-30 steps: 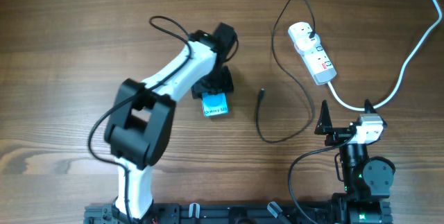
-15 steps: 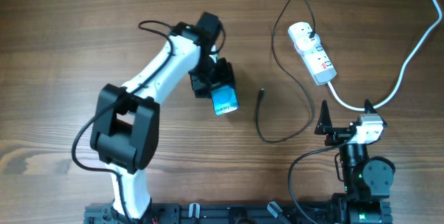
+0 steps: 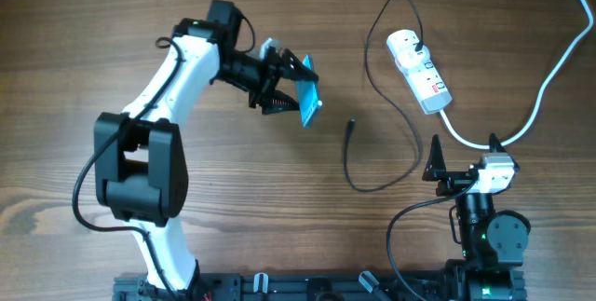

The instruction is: Plug charger to phone and switch on socket

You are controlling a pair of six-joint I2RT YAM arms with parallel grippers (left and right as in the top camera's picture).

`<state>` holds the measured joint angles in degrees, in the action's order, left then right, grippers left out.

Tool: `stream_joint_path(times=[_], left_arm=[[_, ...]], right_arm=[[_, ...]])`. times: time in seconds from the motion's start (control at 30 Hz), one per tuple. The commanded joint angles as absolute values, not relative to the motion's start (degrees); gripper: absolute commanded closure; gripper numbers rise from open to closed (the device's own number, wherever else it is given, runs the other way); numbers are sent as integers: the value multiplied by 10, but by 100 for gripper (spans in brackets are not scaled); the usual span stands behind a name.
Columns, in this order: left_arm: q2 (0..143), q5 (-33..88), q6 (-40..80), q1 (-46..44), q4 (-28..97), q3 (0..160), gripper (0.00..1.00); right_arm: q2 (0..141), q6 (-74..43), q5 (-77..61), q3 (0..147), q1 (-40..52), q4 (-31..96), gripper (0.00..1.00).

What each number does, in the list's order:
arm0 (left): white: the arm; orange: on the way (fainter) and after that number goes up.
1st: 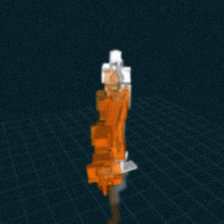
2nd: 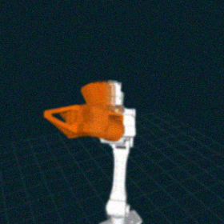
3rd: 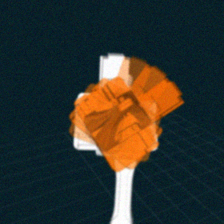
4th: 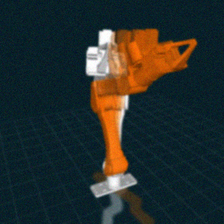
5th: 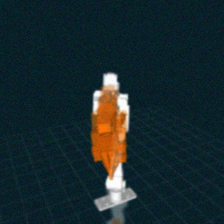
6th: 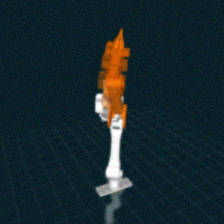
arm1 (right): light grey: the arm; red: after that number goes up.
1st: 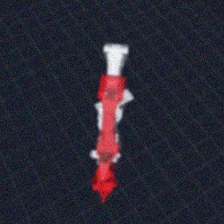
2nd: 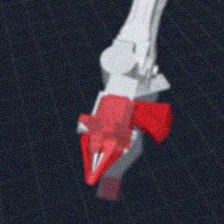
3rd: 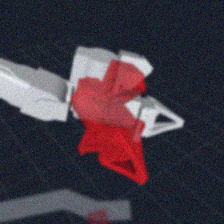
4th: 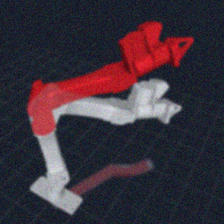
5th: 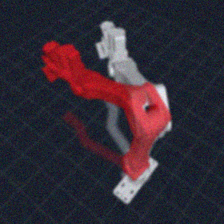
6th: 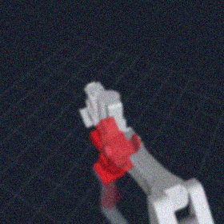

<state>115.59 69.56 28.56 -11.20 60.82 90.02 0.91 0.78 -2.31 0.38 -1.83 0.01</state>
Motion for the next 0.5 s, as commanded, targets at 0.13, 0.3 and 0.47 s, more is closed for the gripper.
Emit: stream_joint_path(times=[0.13, 0.3, 0.47], left_arm=[[1133, 903, 295, -78, 607, 908, 32], [1133, 903, 351, -57, 607, 908, 34], [1133, 903, 353, -38, 616, 908, 33]], right_arm=[[6, 14, -19, 3, -21, -1, 0], [6, 14, -19, 3, -21, -2, 0], [6, -198, -237, 3, -21, -64, 0]])
